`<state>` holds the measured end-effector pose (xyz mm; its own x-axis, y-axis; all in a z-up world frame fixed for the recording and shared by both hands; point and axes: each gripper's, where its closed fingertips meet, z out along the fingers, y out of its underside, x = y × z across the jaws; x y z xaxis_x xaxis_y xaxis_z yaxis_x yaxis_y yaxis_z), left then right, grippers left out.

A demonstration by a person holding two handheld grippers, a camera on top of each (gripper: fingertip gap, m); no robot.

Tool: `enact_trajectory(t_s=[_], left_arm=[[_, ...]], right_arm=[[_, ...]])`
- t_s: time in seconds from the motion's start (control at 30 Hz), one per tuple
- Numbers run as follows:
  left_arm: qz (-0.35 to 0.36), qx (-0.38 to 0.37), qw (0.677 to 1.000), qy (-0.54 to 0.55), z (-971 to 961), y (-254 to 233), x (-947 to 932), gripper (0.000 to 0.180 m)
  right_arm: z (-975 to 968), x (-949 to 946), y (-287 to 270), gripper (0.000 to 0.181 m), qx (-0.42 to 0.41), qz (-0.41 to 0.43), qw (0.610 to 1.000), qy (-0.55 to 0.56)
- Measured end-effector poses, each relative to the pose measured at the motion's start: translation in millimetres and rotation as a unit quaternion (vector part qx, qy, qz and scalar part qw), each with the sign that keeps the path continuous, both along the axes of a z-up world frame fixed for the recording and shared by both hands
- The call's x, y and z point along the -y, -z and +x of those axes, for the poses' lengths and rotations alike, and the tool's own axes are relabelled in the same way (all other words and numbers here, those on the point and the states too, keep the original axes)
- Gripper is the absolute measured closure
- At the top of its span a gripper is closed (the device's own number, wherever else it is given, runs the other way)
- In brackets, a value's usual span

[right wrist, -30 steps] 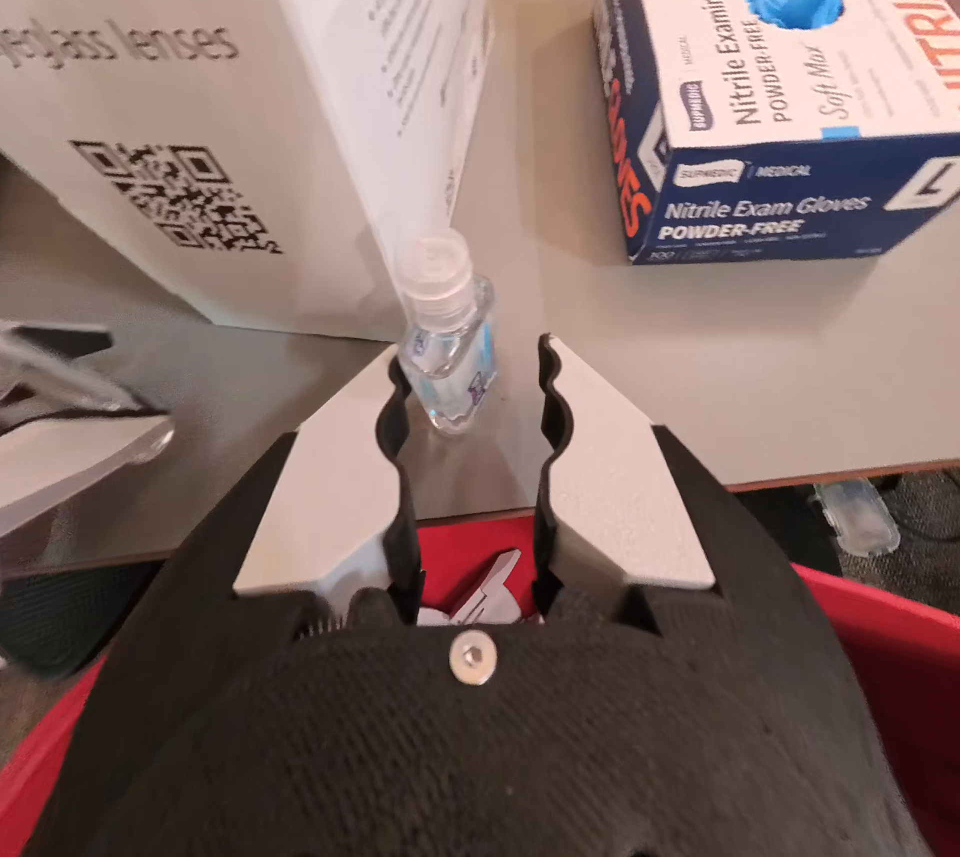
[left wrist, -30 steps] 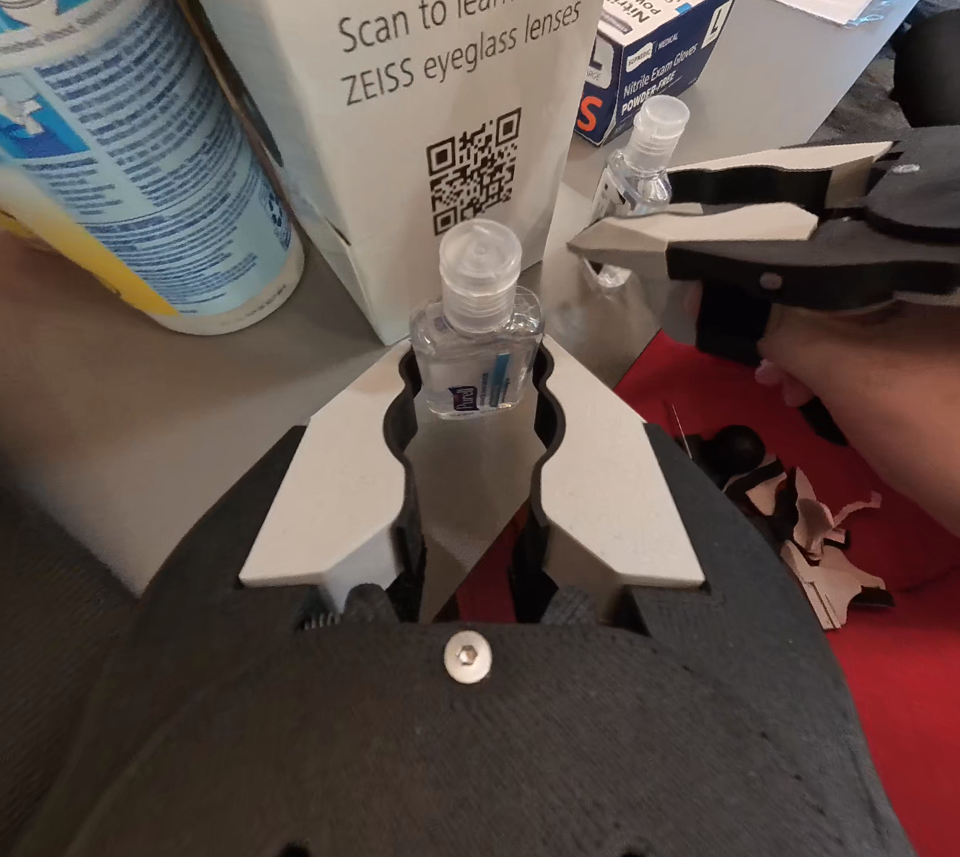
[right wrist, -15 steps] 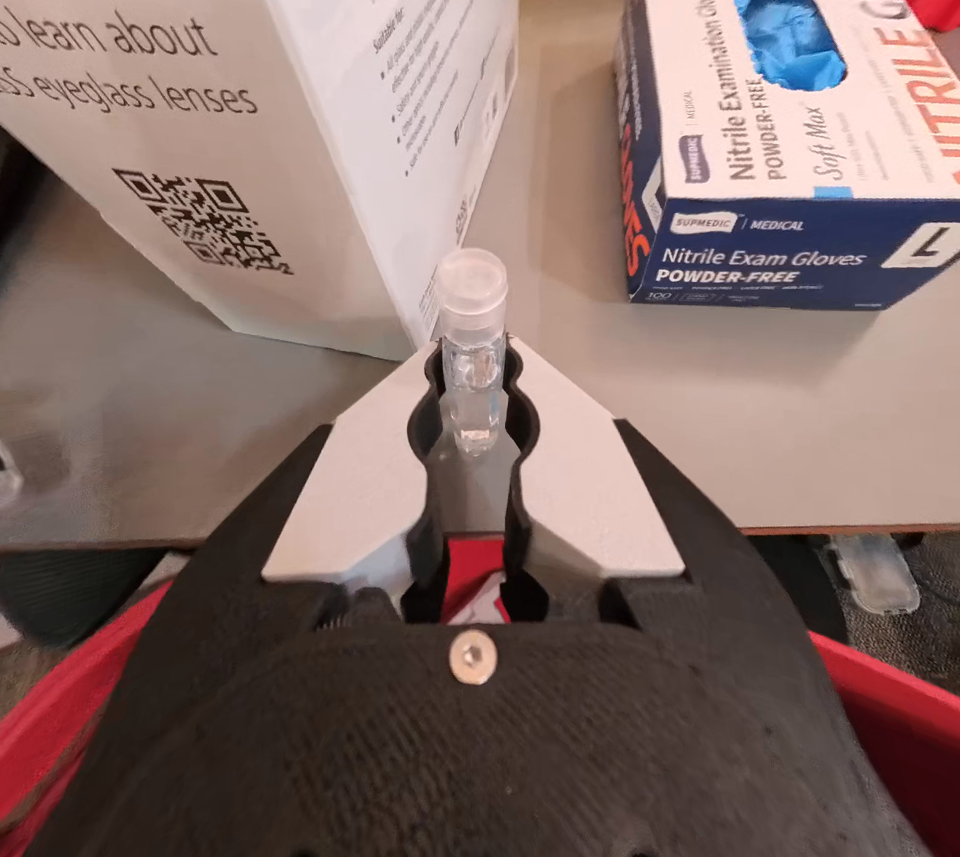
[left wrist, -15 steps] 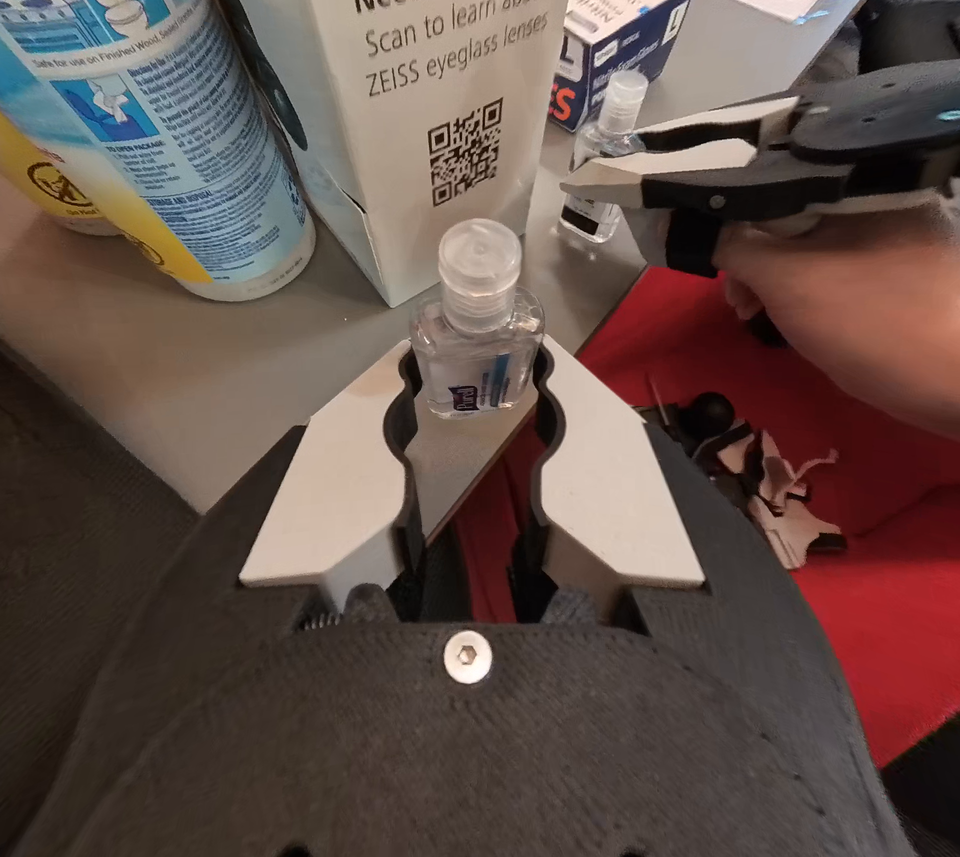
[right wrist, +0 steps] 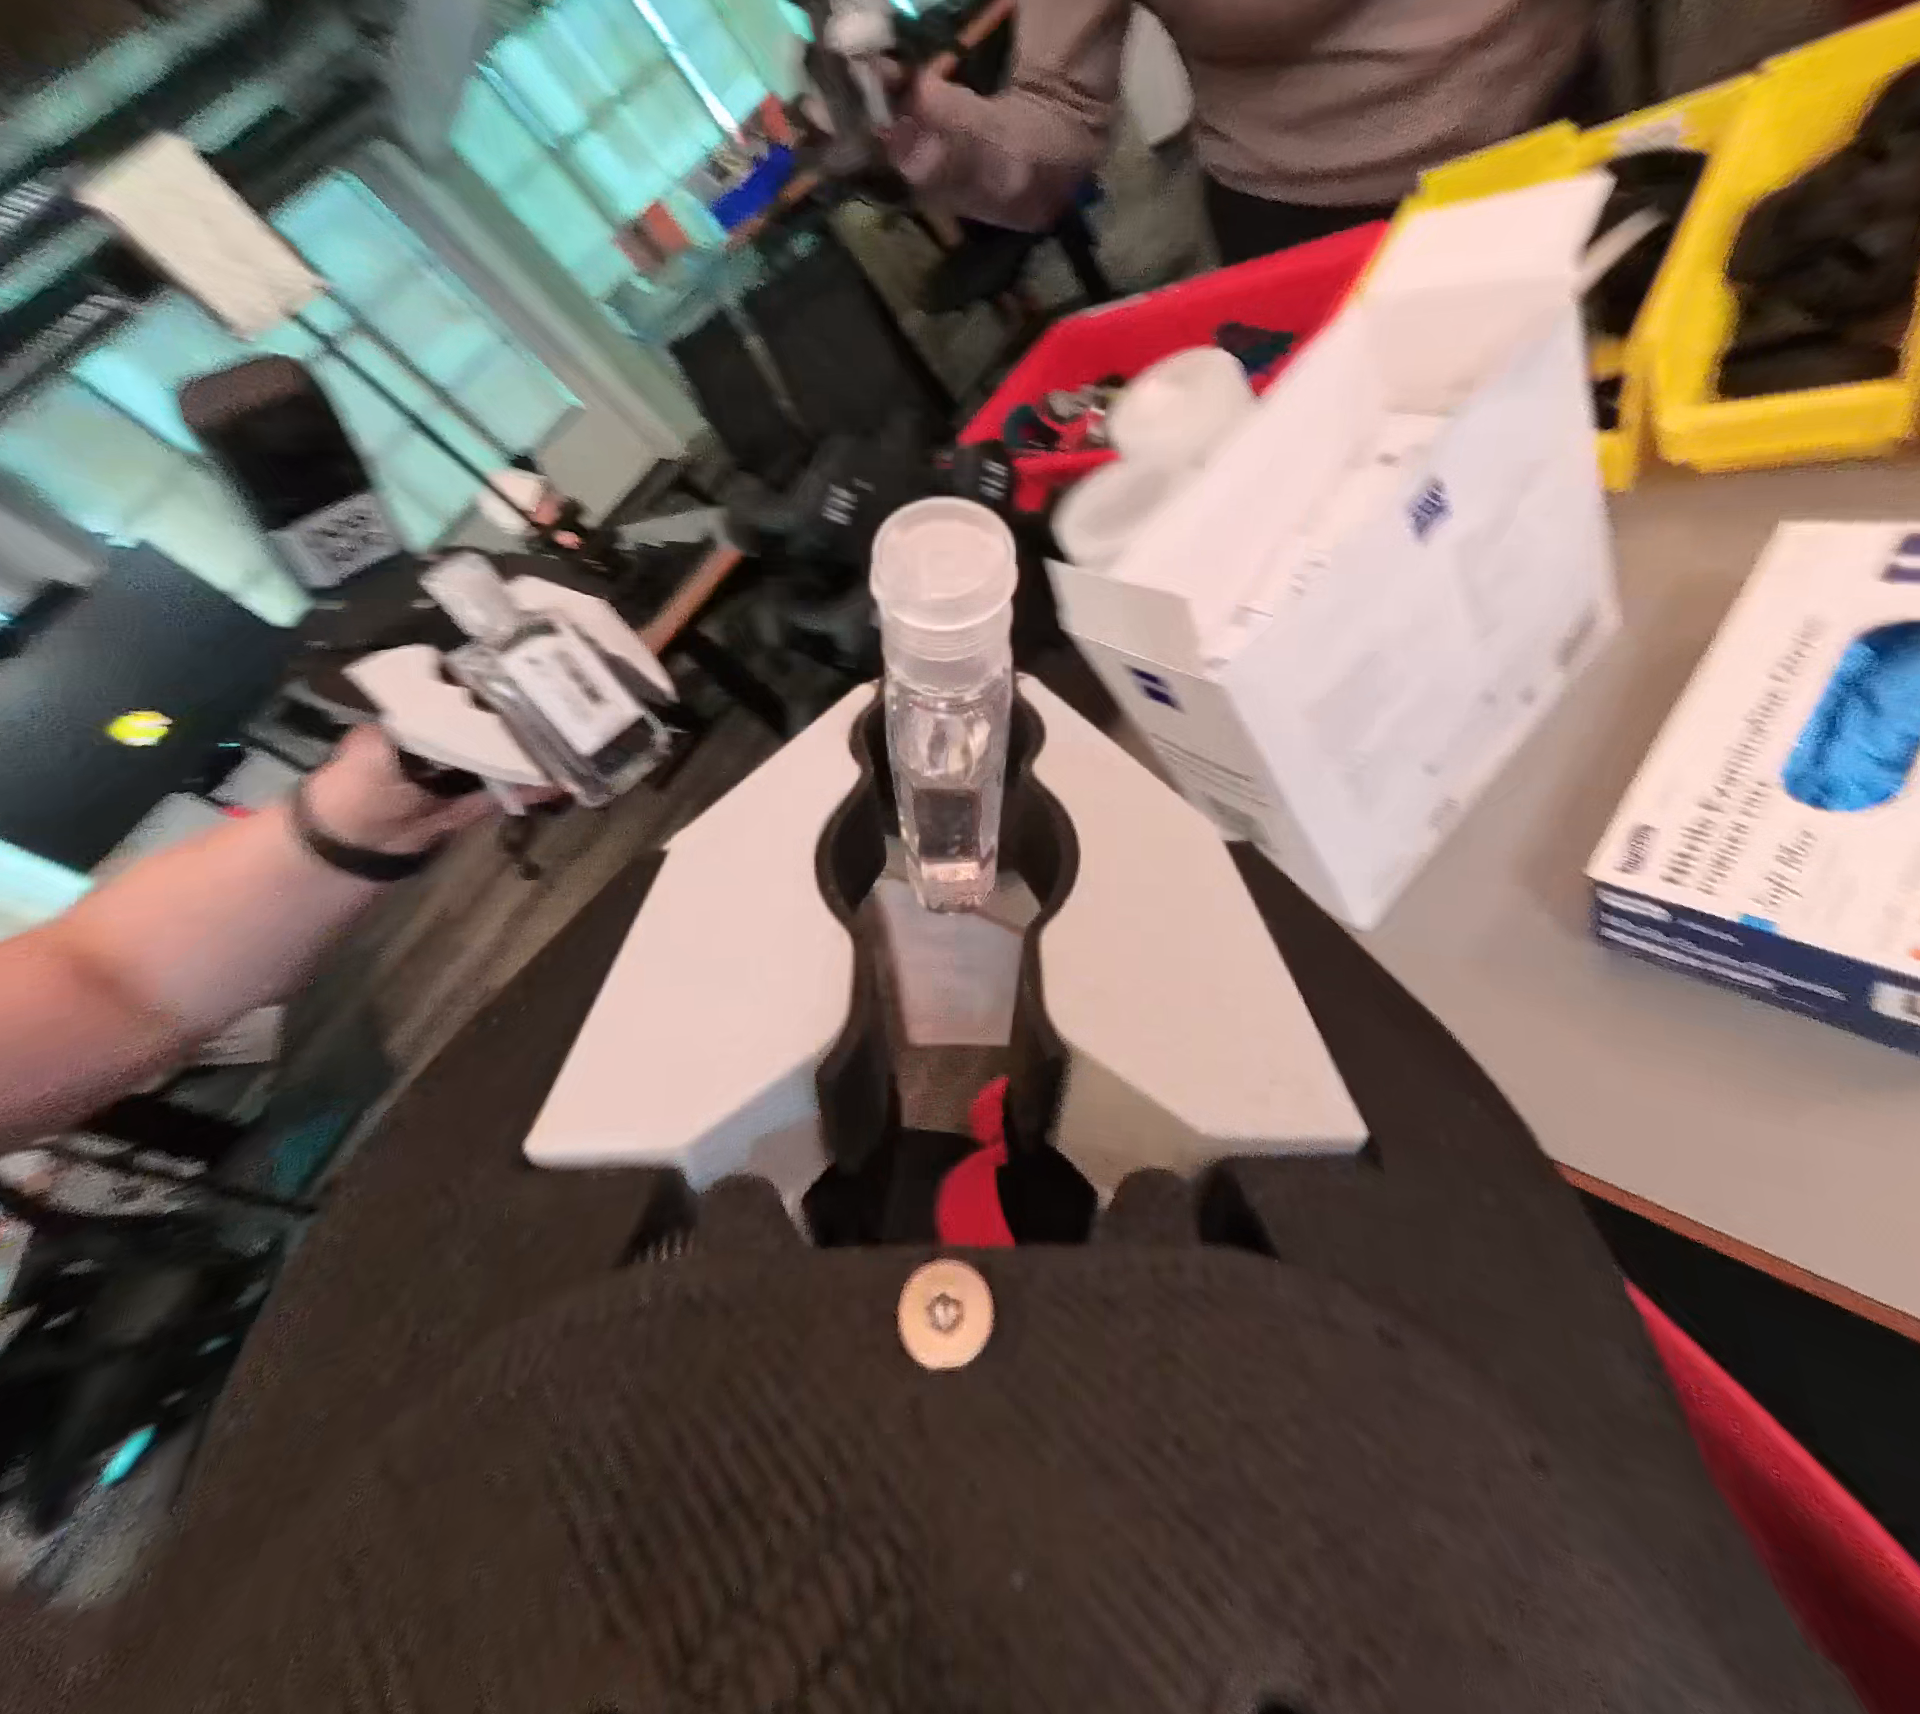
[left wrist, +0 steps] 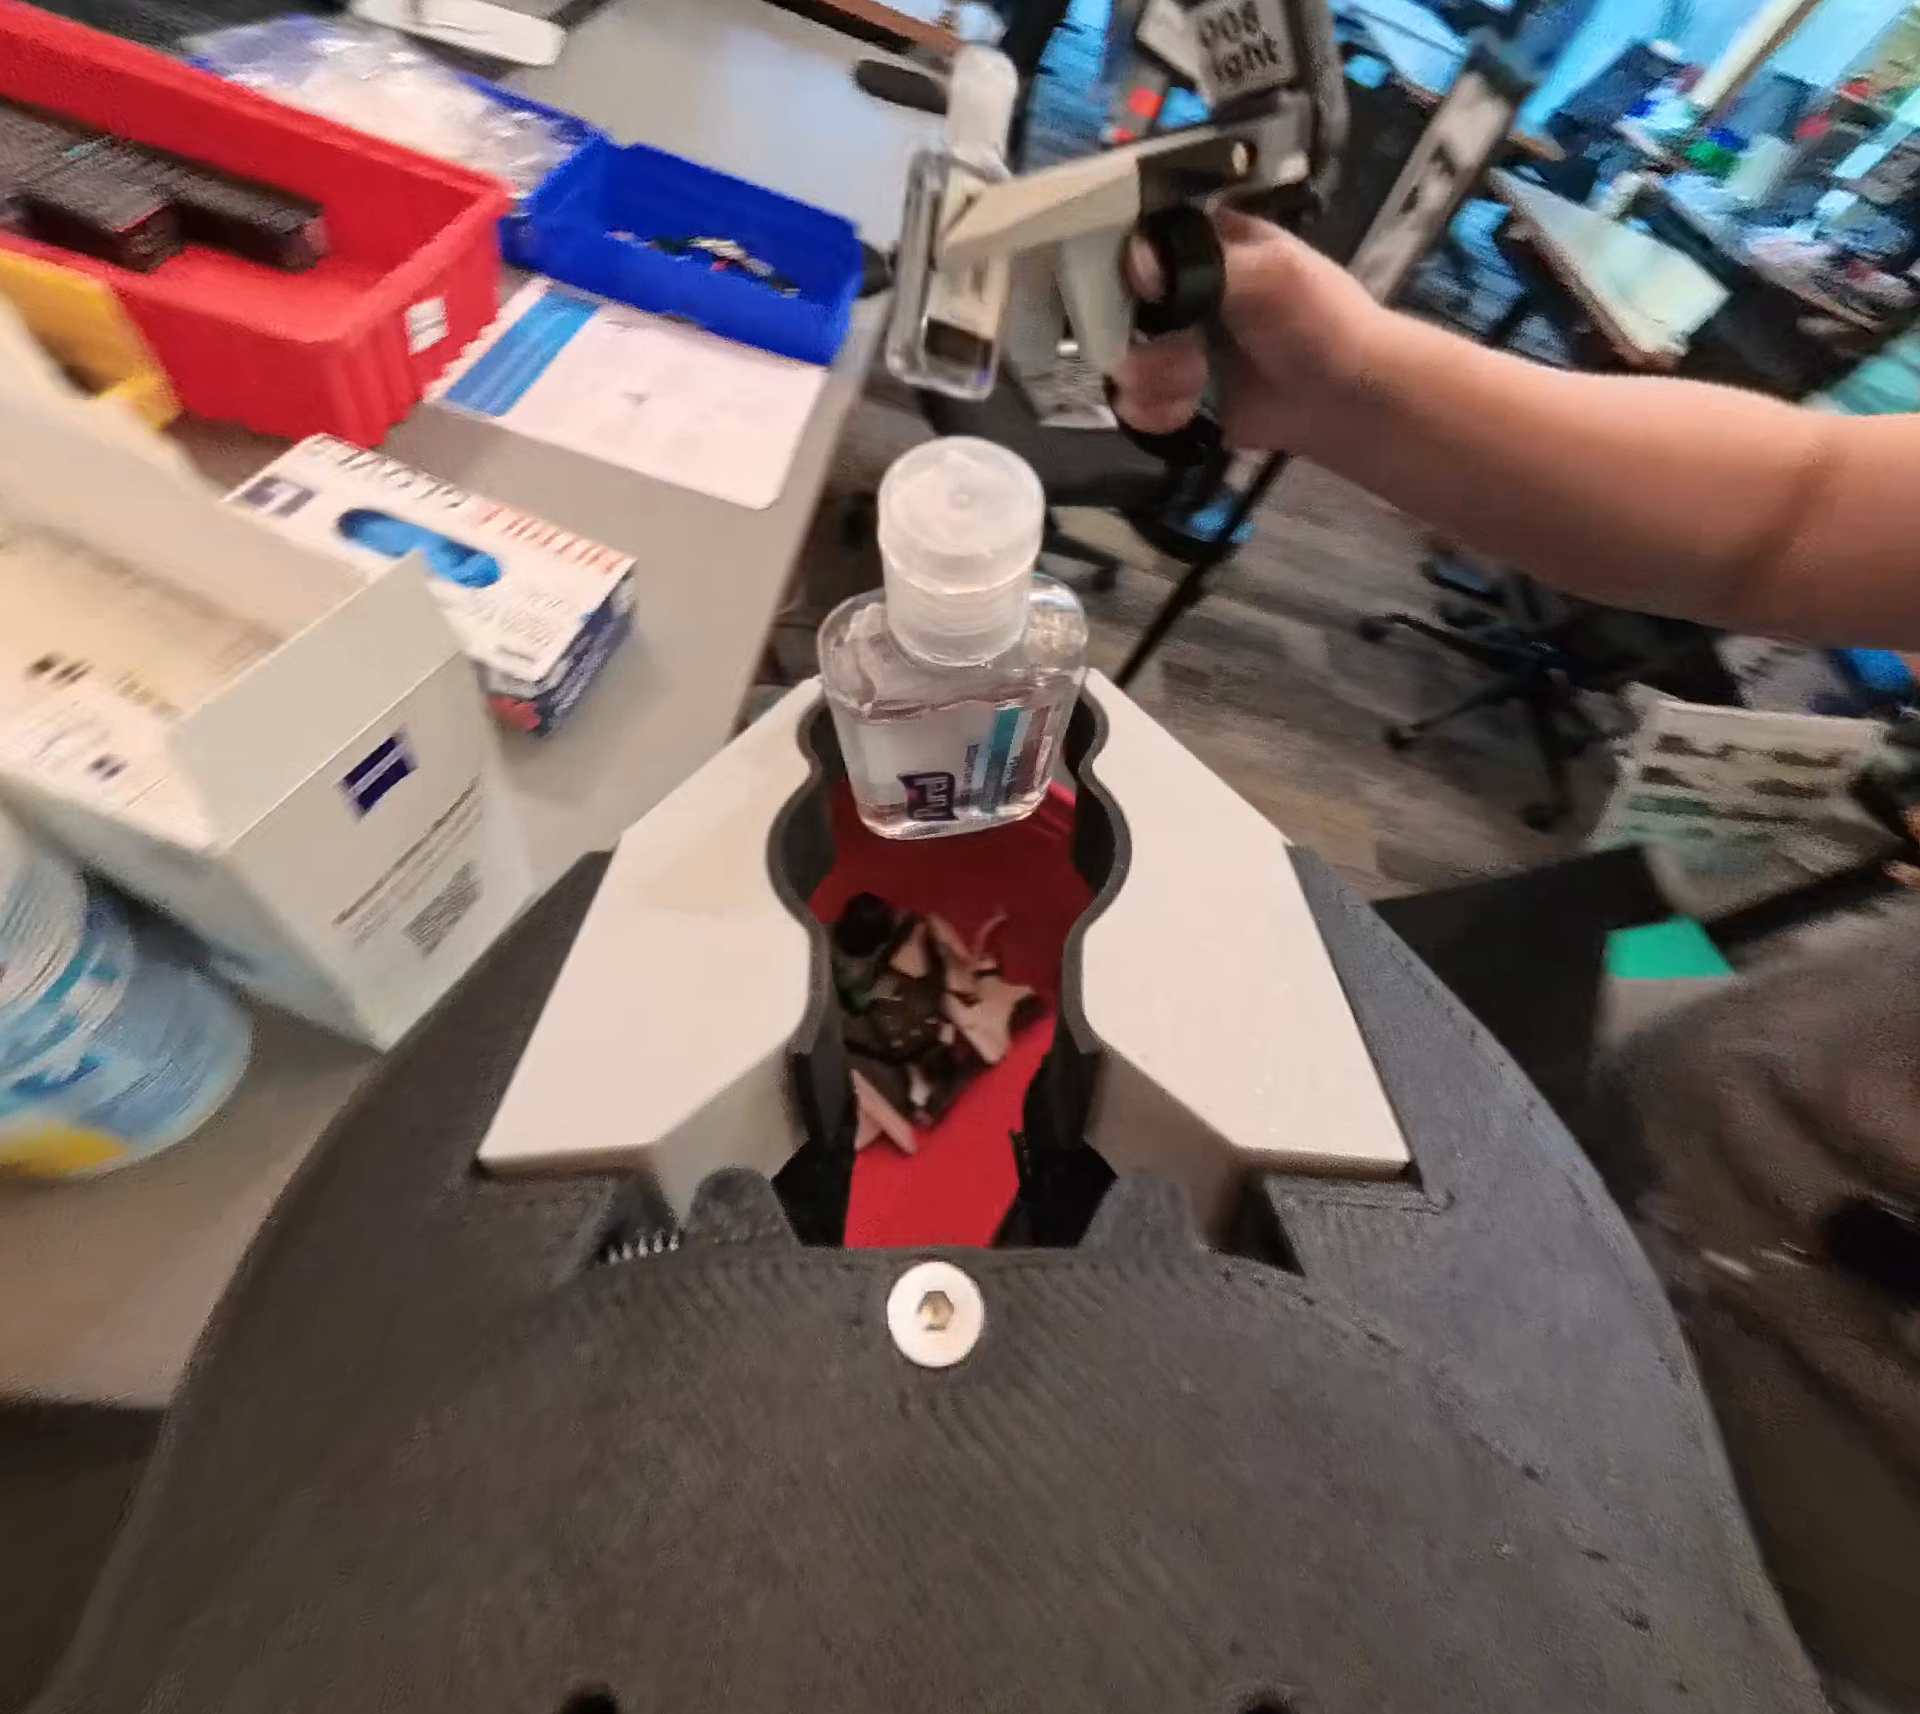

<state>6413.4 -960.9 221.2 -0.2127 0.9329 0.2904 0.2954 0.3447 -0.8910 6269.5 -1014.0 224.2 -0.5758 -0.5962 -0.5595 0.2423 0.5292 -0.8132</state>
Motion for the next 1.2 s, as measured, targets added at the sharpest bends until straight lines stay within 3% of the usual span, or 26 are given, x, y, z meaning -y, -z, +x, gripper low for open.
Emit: enact_trajectory(t_s=[0.03, 0.2, 0.43, 0.57, 0.67, 0.97, 1.2], left_arm=[[0.005, 0.000, 1.000, 0.026, -5, -20, -13, 0.138], [-0.007, -0.002, 0.993, 0.117, -33, -93, -74, 0.138], [-0.006, -0.003, 0.987, 0.162, -79, -143, -153, 0.137], [-0.016, 0.024, 0.978, 0.204, -107, -162, -202, 0.137], [-0.004, -0.001, 0.969, 0.247, -131, -180, -243, 0.137], [0.039, -0.064, 0.894, 0.442, -162, -219, -339, 0.137], [0.036, -0.024, 0.920, 0.390, -188, -206, -328, 0.137]], right_arm=[[-2, -12, -26, 0.163, 0.015, 0.000, 1.000, -0.015], [-4, -78, -130, 0.162, 0.039, -0.036, 0.995, -0.080], [-19, -164, -198, 0.163, 0.024, -0.062, 0.989, -0.130], [-37, -213, -214, 0.162, -0.009, -0.059, 0.986, -0.157], [-54, -251, -219, 0.162, -0.011, -0.054, 0.984, -0.168], [-98, -342, -230, 0.163, 0.014, -0.044, 0.979, -0.200], [-116, -359, -230, 0.162, 0.003, -0.080, 0.981, -0.179]])
